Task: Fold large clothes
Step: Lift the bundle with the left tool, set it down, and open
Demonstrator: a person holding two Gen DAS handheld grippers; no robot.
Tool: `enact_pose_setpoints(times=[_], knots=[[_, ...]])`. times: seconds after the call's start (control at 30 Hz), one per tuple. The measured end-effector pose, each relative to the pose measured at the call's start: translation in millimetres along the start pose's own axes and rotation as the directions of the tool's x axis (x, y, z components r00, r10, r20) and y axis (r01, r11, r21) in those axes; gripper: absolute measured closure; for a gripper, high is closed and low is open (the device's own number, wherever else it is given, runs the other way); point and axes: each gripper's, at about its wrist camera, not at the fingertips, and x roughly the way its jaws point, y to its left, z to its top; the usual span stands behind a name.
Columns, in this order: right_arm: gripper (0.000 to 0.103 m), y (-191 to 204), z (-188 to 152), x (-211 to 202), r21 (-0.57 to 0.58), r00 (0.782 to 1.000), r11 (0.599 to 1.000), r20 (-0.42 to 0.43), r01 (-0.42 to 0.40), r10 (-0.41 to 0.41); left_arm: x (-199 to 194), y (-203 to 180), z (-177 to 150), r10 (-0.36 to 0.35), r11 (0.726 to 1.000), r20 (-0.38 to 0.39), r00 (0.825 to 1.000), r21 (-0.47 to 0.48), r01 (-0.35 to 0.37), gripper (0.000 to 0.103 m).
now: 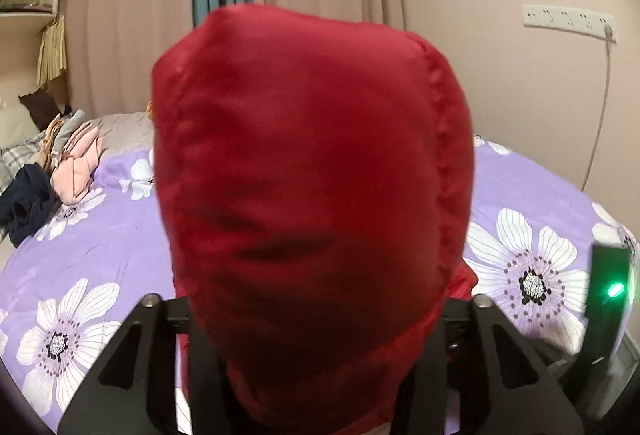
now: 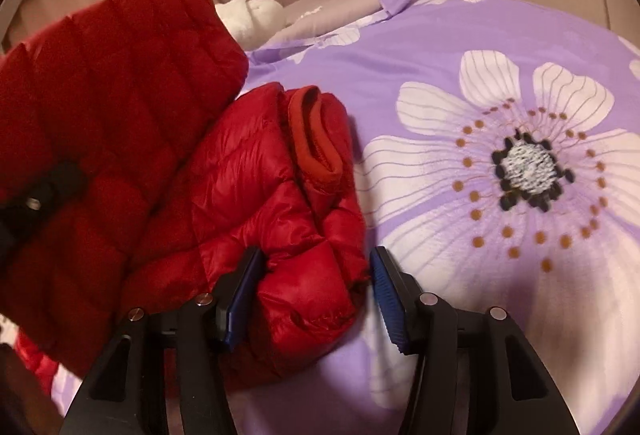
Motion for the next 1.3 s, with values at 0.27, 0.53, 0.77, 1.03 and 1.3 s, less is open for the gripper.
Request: enact_pose_setpoints(times=[0.27, 0.53, 0.77, 1.03, 1.3], knots=[[0.044, -13.6, 18.5, -50.1, 0.04, 0.99, 0.994, 0.096, 0.097, -0.101, 18.0, 9.8, 4.6, -0.06, 0.991, -0.089, 0.994, -0.122, 0.049, 0.026], [0.042, -6.9, 21.1, -60.5, 0.016, 0.994, 0.997, 0.078, 0.082, -0.083, 28.8, -10.2, -5.7, -0.051, 0.995, -0.188, 0.981, -0.099, 0.032, 0.022], [0.039, -13.9, 21.2, -68.1, 0.023, 0.99, 0.993, 0.082, 0.114, -0.116, 55.0, -23.3, -24.7, -0.082, 0.997, -0.267, 0.96, -0.029, 0.077, 0.02], [0.039, -24.5, 22.4, -76.3, 0.053, 0.988, 0.99, 0.078, 0.129, -0.132, 66.2, -19.2, -29.8, -0.068, 0.996, -0.299, 0.952, 0.028, 0.08, 0.017], [0.03, -10.4, 30.9, -85.6, 0.072, 0.995, 0.996, 0.089, 0.044, -0.051, 6.8, 5.1, -20.7, -0.228, 0.973, -0.248, 0.942, -0.016, 0.231, 0.012]])
